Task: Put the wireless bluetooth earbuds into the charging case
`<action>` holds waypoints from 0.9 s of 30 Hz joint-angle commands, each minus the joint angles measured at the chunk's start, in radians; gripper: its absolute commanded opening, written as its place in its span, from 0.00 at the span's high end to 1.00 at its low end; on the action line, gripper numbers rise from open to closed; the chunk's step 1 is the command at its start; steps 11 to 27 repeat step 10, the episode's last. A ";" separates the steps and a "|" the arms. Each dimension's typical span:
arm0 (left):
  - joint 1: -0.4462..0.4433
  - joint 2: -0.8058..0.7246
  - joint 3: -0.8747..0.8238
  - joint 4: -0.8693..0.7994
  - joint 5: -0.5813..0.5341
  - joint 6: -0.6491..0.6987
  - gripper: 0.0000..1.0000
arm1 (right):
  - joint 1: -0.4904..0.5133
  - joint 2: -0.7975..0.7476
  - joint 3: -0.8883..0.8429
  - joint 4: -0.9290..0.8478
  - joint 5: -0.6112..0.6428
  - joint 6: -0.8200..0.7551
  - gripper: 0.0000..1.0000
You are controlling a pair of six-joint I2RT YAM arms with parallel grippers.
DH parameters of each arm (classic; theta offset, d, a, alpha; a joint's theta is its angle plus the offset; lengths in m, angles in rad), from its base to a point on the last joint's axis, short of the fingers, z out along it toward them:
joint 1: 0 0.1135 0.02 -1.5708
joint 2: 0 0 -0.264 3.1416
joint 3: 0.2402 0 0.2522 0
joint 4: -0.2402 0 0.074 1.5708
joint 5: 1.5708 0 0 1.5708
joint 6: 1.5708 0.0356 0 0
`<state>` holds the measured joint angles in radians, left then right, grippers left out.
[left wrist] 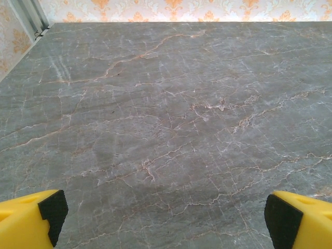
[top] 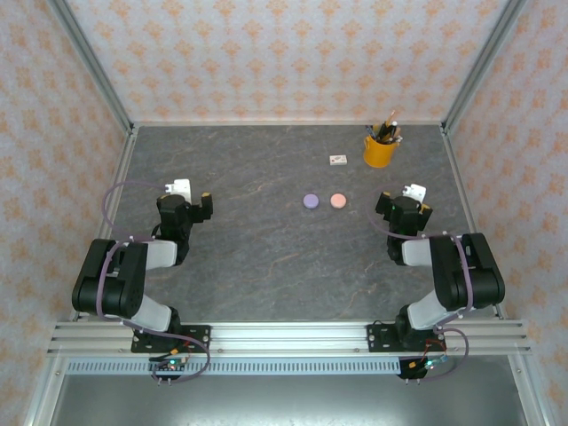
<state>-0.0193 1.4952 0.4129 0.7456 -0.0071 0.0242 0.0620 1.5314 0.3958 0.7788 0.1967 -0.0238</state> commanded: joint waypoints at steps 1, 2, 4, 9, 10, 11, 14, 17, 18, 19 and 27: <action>0.001 0.004 0.015 -0.005 0.001 -0.009 0.00 | -0.004 -0.006 0.021 0.008 -0.011 0.001 0.00; 0.000 0.003 0.016 -0.005 0.001 -0.010 0.00 | -0.004 0.000 0.027 0.001 -0.013 0.004 0.00; 0.001 0.003 0.016 -0.005 0.001 -0.010 0.00 | -0.007 -0.001 0.030 -0.006 -0.019 0.004 0.00; 0.000 0.003 0.014 -0.003 0.001 -0.008 0.00 | -0.007 -0.011 0.013 0.016 -0.019 0.000 0.00; 0.000 0.004 0.014 -0.002 0.001 -0.009 0.00 | -0.007 -0.012 0.012 0.016 -0.020 0.000 0.00; 0.000 0.004 0.014 -0.002 0.001 -0.009 0.00 | -0.007 -0.012 0.012 0.016 -0.020 0.000 0.00; 0.000 0.004 0.014 -0.002 0.001 -0.009 0.00 | -0.007 -0.012 0.012 0.016 -0.020 0.000 0.00; 0.000 0.004 0.014 -0.002 0.001 -0.009 0.00 | -0.007 -0.012 0.012 0.016 -0.020 0.000 0.00; 0.000 0.004 0.014 -0.002 0.001 -0.009 0.00 | -0.007 -0.012 0.012 0.016 -0.020 0.000 0.00; 0.000 0.004 0.014 -0.002 0.001 -0.009 0.00 | -0.007 -0.012 0.012 0.016 -0.020 0.000 0.00; 0.000 0.004 0.014 -0.002 0.001 -0.009 0.00 | -0.007 -0.012 0.012 0.016 -0.020 0.000 0.00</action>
